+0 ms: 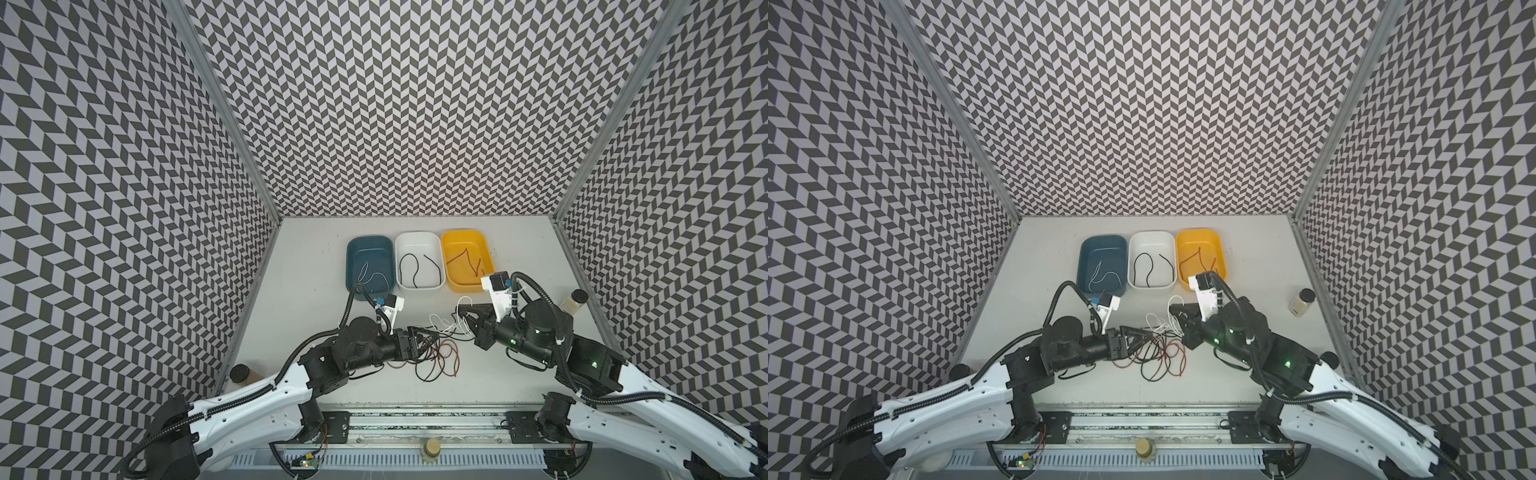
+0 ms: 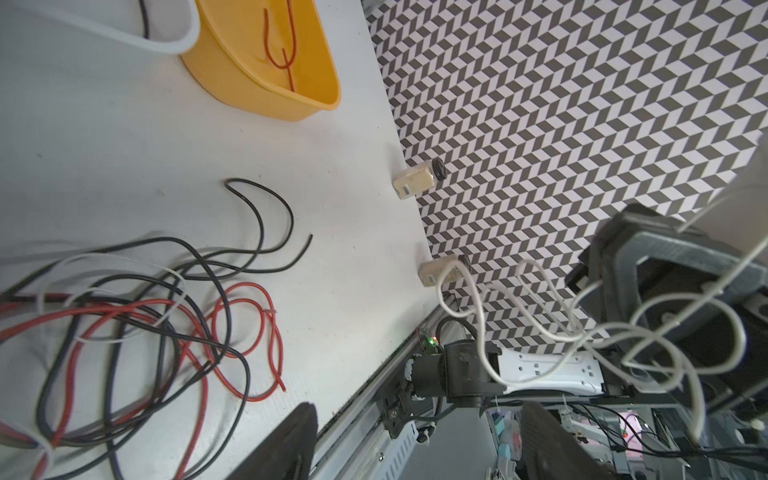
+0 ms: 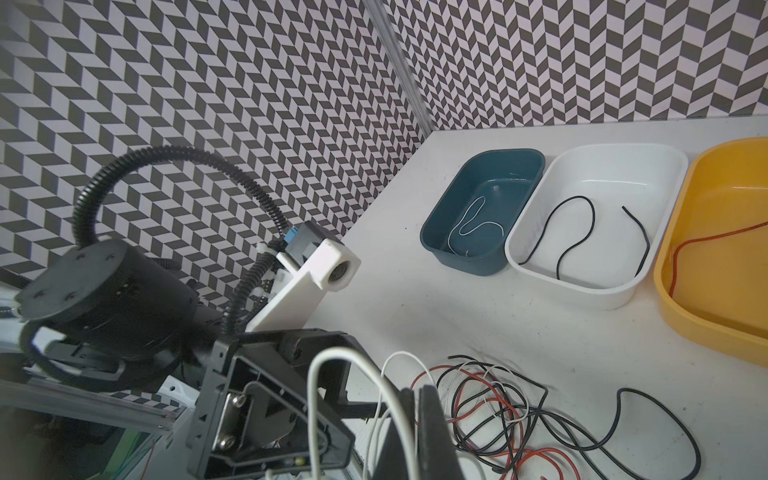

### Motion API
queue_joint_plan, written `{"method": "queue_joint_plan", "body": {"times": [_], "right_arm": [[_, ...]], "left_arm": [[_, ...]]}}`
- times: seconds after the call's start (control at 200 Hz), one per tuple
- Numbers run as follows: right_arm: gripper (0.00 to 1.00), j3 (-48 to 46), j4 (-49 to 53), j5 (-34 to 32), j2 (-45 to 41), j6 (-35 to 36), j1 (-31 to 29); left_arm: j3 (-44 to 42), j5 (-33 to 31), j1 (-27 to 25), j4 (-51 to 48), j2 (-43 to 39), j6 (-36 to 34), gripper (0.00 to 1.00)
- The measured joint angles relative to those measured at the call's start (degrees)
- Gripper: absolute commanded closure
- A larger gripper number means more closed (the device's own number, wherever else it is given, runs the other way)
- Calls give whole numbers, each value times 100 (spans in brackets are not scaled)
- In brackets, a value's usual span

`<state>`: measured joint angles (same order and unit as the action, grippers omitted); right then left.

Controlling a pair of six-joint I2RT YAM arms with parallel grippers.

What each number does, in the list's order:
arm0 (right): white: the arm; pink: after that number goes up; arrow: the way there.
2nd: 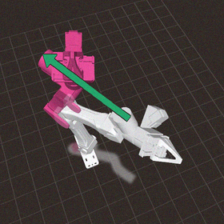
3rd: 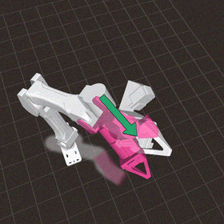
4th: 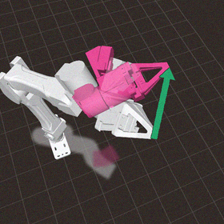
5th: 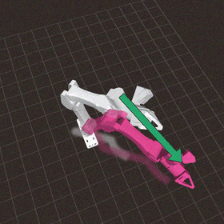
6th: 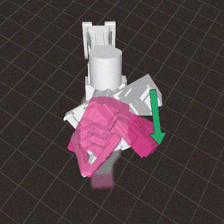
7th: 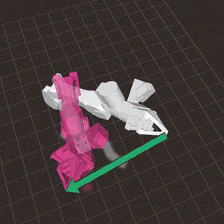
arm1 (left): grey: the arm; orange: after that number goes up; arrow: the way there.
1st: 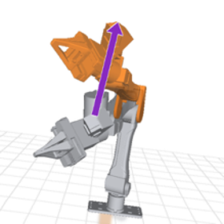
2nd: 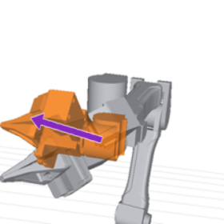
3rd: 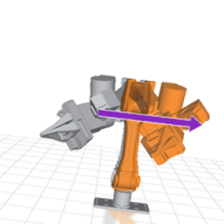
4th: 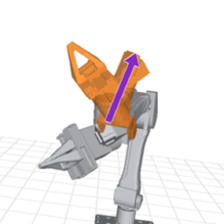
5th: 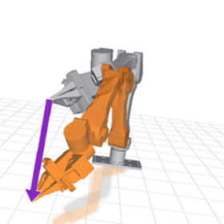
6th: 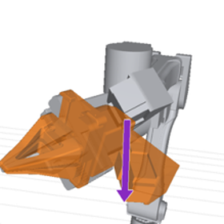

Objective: Untangle the cables

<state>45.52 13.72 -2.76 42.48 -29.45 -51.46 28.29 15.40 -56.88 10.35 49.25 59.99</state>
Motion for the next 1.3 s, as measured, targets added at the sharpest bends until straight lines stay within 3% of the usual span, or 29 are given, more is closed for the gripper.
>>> {"method": "queue_joint_plan", "body": {"times": [0.215,0.576,0.801,1.062,1.297], "right_arm": [[100,-144,-140,26,-7,-129,35],[100,-378,-529,348,-4,-343,37],[100,-540,-730,433,-11,-450,37],[100,-610,-820,472,-20,-511,37],[100,-634,-748,313,-153,-461,37]], "left_arm": [[-372,-457,-286,588,-120,348,25],[-553,-1027,-581,1414,39,671,44],[-542,-1250,-688,1685,192,758,64],[-531,-1416,-732,1690,168,800,100],[-520,-1604,-732,1244,-308,730,100]]}}
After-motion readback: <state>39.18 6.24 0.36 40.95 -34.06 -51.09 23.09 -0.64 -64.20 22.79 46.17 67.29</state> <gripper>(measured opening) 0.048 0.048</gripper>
